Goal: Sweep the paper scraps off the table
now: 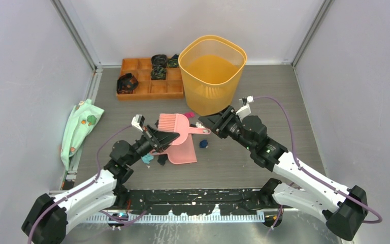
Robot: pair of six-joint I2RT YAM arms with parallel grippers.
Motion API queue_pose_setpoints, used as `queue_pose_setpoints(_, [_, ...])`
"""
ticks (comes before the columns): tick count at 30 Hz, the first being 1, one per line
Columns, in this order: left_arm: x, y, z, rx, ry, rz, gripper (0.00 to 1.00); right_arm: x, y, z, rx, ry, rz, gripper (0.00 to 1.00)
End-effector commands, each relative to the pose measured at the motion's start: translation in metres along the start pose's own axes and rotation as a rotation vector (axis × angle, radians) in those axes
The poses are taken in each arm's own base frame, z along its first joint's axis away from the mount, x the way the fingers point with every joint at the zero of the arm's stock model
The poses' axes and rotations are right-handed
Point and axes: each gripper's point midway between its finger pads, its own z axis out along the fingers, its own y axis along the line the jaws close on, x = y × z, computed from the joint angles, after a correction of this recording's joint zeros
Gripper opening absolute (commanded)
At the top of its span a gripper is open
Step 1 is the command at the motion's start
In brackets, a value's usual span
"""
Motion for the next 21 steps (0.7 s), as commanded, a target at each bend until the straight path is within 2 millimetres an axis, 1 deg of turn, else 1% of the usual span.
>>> queue_pose_setpoints(1, [0.0, -0.027, 0.001, 0.109, 0.005, 0.036, 0.0, 0.016, 0.02, -0.008, -0.1, 0.082, 0.044, 0.52])
queue_pose_setpoints(6, [-0.001, -0.035, 0.003, 0.129, 0.004, 0.042, 0.01, 0.018, 0.008, -0.013, -0.074, 0.075, 0.051, 0.54])
queue_pose_setpoints(11, [0.0, -0.042, 0.005, 0.149, 0.014, 0.036, 0.0, 0.018, 0.005, -0.015, -0.073, 0.073, 0.052, 0.55])
queue_pose_setpoints(16, [0.0, -0.047, 0.006, 0.166, 0.014, 0.026, 0.01, 0.02, -0.002, -0.015, -0.056, 0.075, 0.052, 0.55])
queue_pose_setpoints(21, [0.0, -0.057, 0.005, 0.189, 0.017, 0.026, 0.01, 0.022, -0.015, -0.016, -0.028, 0.069, 0.064, 0.55])
